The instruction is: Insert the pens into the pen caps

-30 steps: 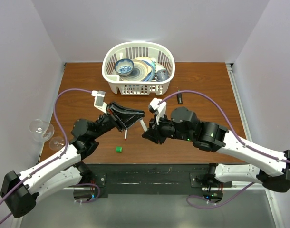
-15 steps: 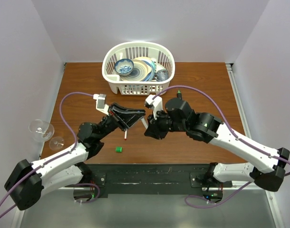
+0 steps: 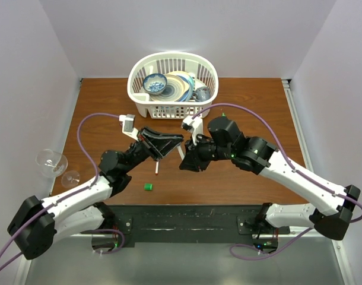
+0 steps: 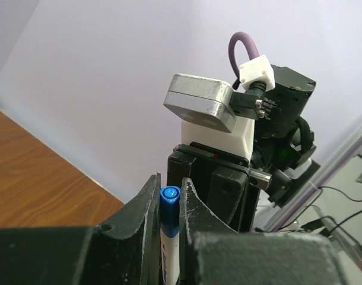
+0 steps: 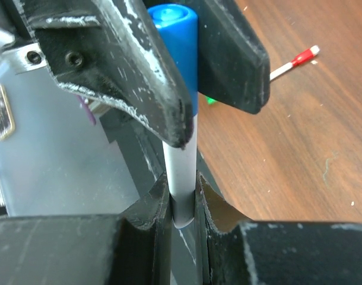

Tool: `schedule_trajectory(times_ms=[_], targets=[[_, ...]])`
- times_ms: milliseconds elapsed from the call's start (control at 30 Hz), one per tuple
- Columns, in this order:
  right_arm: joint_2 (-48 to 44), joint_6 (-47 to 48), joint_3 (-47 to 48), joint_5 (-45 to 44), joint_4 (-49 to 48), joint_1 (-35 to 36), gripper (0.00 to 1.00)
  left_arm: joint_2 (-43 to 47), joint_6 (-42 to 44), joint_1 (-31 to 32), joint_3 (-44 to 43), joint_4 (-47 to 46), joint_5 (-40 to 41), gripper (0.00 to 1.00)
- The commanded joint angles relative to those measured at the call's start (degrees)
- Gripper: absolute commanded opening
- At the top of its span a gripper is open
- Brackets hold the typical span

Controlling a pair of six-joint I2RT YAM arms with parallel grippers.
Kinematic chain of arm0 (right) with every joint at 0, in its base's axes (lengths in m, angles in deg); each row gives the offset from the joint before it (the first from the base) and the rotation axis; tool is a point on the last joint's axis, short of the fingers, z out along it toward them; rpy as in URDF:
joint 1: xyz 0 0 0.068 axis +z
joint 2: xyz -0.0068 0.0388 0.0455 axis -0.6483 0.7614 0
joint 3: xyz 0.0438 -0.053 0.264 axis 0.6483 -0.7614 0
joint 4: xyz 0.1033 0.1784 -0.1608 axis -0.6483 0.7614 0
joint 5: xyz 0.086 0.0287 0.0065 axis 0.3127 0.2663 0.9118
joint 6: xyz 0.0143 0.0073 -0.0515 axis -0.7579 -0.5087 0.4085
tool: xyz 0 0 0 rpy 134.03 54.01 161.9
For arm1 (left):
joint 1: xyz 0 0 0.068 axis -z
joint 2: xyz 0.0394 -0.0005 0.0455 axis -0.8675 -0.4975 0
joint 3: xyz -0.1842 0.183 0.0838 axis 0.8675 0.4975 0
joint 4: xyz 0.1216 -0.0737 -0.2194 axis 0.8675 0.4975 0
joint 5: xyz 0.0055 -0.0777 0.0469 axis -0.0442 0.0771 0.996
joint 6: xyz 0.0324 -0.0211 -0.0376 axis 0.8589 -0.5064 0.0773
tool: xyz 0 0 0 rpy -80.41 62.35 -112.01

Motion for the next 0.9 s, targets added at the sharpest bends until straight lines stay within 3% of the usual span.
schedule_trajectory(times_ms=[0,133,233,333,400,533,700,767,867], targets=[[-2.7,-4.5,1.7,-10.9,-33.3,-3.7,0.00,2.1,5.3,5.2,-2.0,24.3,-18.0,0.00],[-6.5,-5.8,-2.8,-12.0,-33.2,-3.7,0.00,3.4,7.4,3.7,-4.2,29.3,-12.0,0.00],[-9.9,-6.9,-6.3,-13.6,-30.5,-3.7,0.06,2.5,8.7,1.3,-7.9,33.3,-10.3,0.00],[-13.5,-7.5,-11.5,-13.8,-28.0,-3.7,0.15,-0.2,11.7,-1.4,-13.5,39.0,-7.7,0.00],[-17.1,-9.1,-16.6,-13.8,-26.0,-3.7,0.29,-1.9,12.8,-4.0,-17.3,41.5,-7.4,0.00],[-25.0,-12.8,-23.5,-12.6,-23.6,-3.7,0.45,-5.7,15.3,-6.5,-22.3,47.6,-4.4,0.00],[-32.3,-16.6,-26.4,-12.5,-16.3,-3.7,0.59,-9.6,18.9,-7.4,-25.4,50.1,-0.2,0.00],[-34.6,-17.4,-26.3,-13.1,-13.8,-3.7,0.72,-12.5,20.4,-7.4,-25.5,51.5,2.6,0.00],[-36.1,-18.0,-25.6,-14.8,-11.8,-3.7,0.80,-17.3,21.2,-7.4,-24.4,54.1,7.3,0.00]])
